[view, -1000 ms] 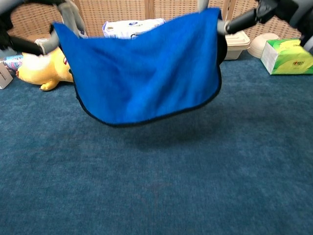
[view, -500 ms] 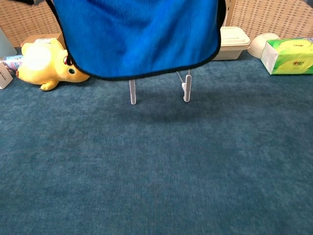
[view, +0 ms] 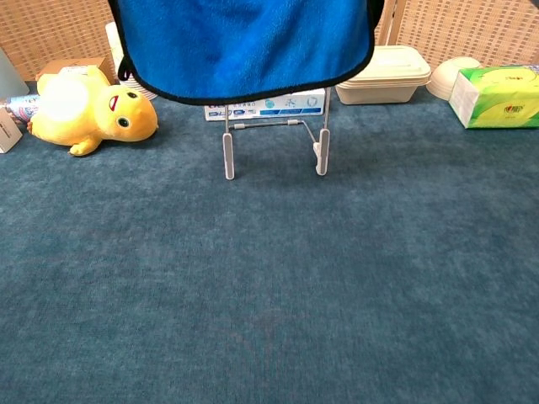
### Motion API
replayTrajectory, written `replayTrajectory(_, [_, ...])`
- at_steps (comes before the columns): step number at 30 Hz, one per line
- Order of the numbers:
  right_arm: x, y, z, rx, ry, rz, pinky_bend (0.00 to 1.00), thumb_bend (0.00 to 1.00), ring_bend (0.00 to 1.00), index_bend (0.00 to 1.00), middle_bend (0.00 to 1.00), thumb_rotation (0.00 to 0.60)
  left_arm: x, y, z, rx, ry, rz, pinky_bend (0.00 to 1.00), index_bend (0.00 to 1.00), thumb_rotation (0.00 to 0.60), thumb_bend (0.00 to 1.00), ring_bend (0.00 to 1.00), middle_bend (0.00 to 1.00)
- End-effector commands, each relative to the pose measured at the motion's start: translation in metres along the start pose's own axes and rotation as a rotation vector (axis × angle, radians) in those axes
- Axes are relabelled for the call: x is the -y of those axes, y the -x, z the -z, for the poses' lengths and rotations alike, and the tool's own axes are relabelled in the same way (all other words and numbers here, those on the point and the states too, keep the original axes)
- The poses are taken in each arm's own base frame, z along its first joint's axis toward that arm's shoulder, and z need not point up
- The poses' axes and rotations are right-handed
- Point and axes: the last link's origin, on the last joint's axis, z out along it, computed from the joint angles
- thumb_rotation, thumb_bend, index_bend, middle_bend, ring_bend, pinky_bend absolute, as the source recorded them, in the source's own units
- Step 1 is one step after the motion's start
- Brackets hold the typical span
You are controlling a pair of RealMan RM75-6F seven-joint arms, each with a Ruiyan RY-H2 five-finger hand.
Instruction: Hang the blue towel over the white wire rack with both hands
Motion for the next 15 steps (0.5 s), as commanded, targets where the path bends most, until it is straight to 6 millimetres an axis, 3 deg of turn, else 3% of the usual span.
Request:
replayTrajectory(1, [-0.003,0.001,-0.008,-0.007,0.009,0.005,0.18,0.45,0.36,1.0,0.56,0.6,-0.001,0.002,-0.007,-0.005,-0.002,0.005,0.03,0.82,0.6,0.63,0.26,0.43])
replayTrajectory(15, [-0.015,0.001,-0.038,-0.032,0.038,0.017,0.18,0.45,0.36,1.0,0.56,0.6,-0.001,0.011,-0.038,-0.05,-0.023,0.038,0.02,0.82,0.6,0.63,0.26,0.43])
